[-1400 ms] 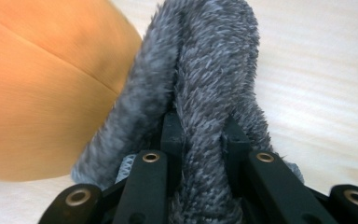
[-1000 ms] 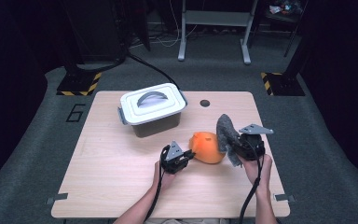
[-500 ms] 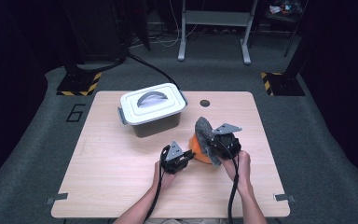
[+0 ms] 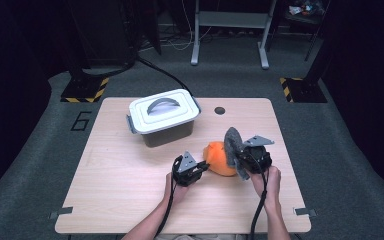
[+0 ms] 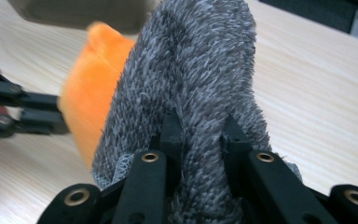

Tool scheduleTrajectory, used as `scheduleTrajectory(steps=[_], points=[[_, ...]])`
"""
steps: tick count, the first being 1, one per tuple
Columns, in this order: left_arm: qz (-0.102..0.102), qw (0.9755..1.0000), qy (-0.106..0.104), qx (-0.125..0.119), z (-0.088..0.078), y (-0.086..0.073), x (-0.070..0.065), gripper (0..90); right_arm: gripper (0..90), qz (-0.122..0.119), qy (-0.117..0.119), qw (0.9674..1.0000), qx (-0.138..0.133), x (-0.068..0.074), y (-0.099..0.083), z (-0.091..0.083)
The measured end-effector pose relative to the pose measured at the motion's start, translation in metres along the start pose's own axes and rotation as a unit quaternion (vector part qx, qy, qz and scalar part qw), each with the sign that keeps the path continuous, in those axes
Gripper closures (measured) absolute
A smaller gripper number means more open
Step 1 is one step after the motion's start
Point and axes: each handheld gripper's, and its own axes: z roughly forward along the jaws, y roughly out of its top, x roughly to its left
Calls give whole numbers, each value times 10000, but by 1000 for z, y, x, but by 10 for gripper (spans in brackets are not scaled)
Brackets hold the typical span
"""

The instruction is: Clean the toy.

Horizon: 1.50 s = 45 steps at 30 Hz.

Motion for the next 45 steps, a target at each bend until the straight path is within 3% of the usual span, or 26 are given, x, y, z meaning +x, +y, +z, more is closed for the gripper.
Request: scheduleTrajectory(steps=[7,14,21,28,34,39,42,45], points=[[-2,10000,0,0,0,0,0,822,756,325,-181,9991,191,-18,-20,7],[-6,10000,0,-1,0,0,0,821,756,691,-103,9960,551,-33,-39,27],[-8,10000,42,-40,1,0,0,821,756,825,-16,9934,793,-42,-53,44],[-36,10000,17,-22,0,0,0,820,758,986,3,9938,512,-50,-52,26],[-36,10000,15,-24,0,0,0,820,758,800,-30,9968,39,-50,-38,-5],[-34,10000,11,-30,0,0,0,819,757,599,200,9974,-333,-36,-20,-24],[-32,10000,7,-32,0,0,0,817,757,387,357,9981,-322,-21,-10,-27],[-24,10000,-10,-7,-1,0,1,813,757,114,437,9989,-134,-6,-5,-17]])
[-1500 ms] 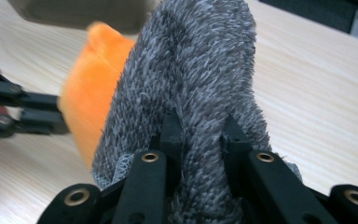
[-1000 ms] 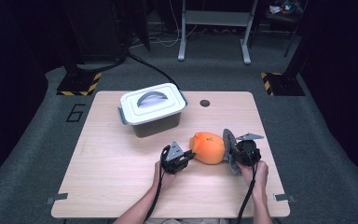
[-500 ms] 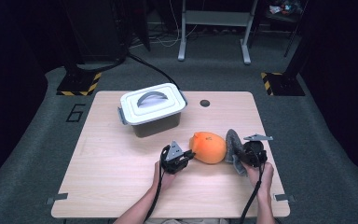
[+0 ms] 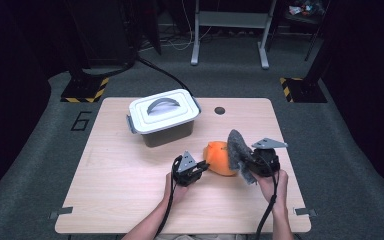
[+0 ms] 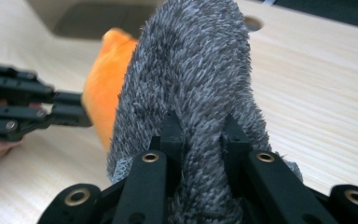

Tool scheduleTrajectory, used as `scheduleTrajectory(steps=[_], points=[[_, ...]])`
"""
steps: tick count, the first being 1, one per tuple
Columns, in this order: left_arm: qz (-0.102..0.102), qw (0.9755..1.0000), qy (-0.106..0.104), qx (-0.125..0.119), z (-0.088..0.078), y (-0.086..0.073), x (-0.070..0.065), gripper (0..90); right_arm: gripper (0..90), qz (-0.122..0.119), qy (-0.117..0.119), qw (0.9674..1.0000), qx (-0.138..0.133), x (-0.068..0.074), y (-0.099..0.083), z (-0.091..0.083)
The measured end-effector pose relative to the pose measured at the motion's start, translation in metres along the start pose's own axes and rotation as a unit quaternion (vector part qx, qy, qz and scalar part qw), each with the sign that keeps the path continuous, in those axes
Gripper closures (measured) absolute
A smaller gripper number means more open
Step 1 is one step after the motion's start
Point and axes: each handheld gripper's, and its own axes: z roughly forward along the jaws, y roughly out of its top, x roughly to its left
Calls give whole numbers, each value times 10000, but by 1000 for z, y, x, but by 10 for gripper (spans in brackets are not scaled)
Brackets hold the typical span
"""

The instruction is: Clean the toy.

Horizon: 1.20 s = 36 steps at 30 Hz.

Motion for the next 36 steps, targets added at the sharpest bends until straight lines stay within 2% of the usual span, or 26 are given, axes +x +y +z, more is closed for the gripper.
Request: scheduleTrajectory(steps=[3,8,9,16,22,25,29,32,35,36], points=[[16,10000,21,6,-1,0,1,802,757,-14,-109,9998,146,6,1,12],[15,10000,31,-2,-1,1,1,752,757,-56,-221,9996,168,2,5,21],[-10,10000,50,-12,0,1,0,729,757,18,-249,9996,156,3,5,22],[81,9996,216,142,1,3,0,497,758,-3,-233,9996,179,-5,9,28],[149,9989,379,237,3,6,2,414,758,54,-240,9995,208,-12,11,31],[213,9987,338,329,7,8,0,408,758,129,-258,9993,251,-13,12,32],[374,9981,333,372,12,10,-3,437,758,58,-240,9994,229,-15,13,34],[486,9977,290,361,16,10,-2,518,758,63,-233,9995,216,-15,13,35],[545,9972,325,387,19,10,-2,657,758,76,-272,9994,204,-15,13,35],[536,9970,377,417,20,10,-2,727,759,62,-269,9994,199,-16,13,35]])
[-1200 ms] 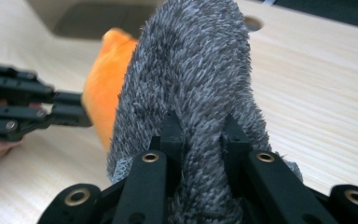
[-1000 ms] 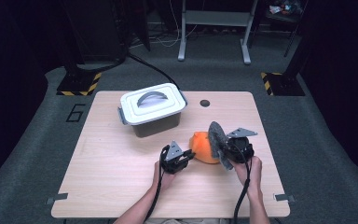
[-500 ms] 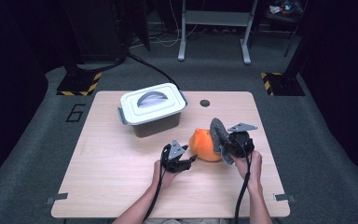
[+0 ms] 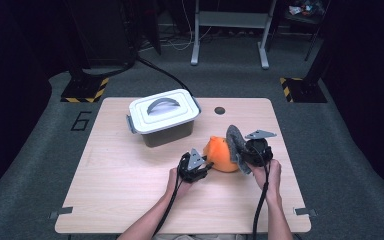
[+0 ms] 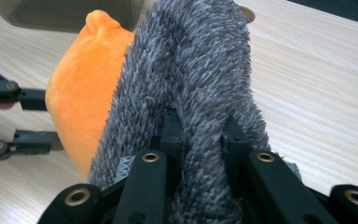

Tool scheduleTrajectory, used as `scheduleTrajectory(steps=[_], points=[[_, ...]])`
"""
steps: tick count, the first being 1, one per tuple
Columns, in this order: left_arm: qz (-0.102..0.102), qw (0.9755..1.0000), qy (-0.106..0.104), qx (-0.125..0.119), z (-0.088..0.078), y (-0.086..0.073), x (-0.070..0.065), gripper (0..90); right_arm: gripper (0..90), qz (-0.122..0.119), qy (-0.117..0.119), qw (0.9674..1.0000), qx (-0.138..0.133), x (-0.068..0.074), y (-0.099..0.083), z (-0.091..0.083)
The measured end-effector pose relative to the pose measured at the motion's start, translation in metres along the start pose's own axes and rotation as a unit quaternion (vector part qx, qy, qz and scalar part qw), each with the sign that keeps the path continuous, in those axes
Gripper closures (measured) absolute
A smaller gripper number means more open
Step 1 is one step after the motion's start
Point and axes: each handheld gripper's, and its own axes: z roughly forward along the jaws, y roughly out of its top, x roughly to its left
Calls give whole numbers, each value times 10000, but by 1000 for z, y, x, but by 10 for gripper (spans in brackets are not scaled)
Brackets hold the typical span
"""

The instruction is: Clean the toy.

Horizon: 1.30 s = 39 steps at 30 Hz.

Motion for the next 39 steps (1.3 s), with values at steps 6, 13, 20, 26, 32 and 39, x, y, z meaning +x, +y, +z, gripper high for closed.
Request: scheduleTrajectory(steps=[6,13,20,26,32,39], points=[[-335,9994,-46,-6,-3,1,-1,812,758,17,85,9998,-204,-2,-2,-8],[-599,9978,-291,-82,-11,8,-6,819,758,-8,26,9990,-439,2,-2,-28],[-805,9945,-621,-233,-23,19,-14,818,756,-294,266,9976,-561,23,9,-37],[-683,9964,-472,-184,-20,8,-13,810,757,-481,126,9984,-265,37,11,-10],[-526,9976,-358,-283,-18,0,-8,805,757,-531,44,9983,-239,43,14,-1],[-434,9975,-315,-453,-15,-5,-9,806,756,-495,18,9985,-229,41,16,2]])
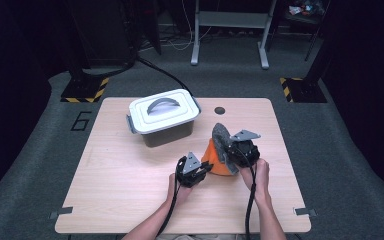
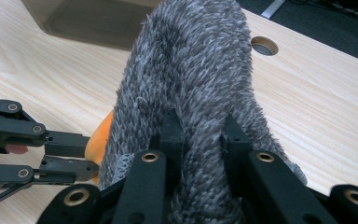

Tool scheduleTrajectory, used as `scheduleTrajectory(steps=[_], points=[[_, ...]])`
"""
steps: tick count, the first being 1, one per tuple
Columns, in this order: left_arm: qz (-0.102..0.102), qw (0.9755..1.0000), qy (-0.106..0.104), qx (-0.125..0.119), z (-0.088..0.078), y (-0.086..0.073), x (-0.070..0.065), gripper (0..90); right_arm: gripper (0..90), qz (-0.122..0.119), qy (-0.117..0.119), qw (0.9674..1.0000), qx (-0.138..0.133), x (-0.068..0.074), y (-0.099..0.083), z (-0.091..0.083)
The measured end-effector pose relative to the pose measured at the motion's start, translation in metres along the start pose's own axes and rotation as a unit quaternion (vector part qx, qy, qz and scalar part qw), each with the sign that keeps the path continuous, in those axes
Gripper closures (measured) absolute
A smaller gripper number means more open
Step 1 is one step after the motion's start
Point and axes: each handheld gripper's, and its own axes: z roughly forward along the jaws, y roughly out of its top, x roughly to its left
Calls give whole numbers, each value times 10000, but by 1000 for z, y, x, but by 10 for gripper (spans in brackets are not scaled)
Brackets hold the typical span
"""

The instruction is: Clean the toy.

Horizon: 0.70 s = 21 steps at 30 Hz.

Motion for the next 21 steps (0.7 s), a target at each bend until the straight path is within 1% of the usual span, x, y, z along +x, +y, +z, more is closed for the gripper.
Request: scheduleTrajectory(steps=[1,4,5,9,11,13,15,16,17,18,19,21], points=[[28,10000,61,-51,1,-1,0,806,756,-2,1,10000,-1,0,0,0],[30,10000,0,-27,0,-1,1,806,756,-9,-9,10000,10,0,0,0],[-8,10000,-9,-44,0,-2,0,806,756,12,-10,10000,22,0,0,0],[17,10000,8,-72,0,-3,0,807,753,-6,-20,10000,54,-1,1,-1],[-8,10000,17,-93,1,-3,0,807,753,-6,-41,10000,43,-3,0,-2],[8,10000,-27,-71,0,-3,1,807,753,78,-45,9999,73,-4,0,-3],[16,9999,-15,-98,1,-4,1,806,753,62,-56,9999,60,-6,-1,-3],[23,9999,-17,-102,0,-4,1,806,752,115,-51,9999,97,-6,-2,-4],[26,9999,-21,-118,1,-4,0,806,752,47,-54,9999,80,-8,-3,-4],[26,9999,-11,-116,0,-4,0,806,752,189,-78,9997,107,-8,-4,-5],[28,9999,5,-116,0,-4,0,805,752,128,-84,9998,95,-11,-5,-5],[37,9999,-26,-133,0,-4,1,803,751,208,-106,9997,100,-14,-7,-6]])
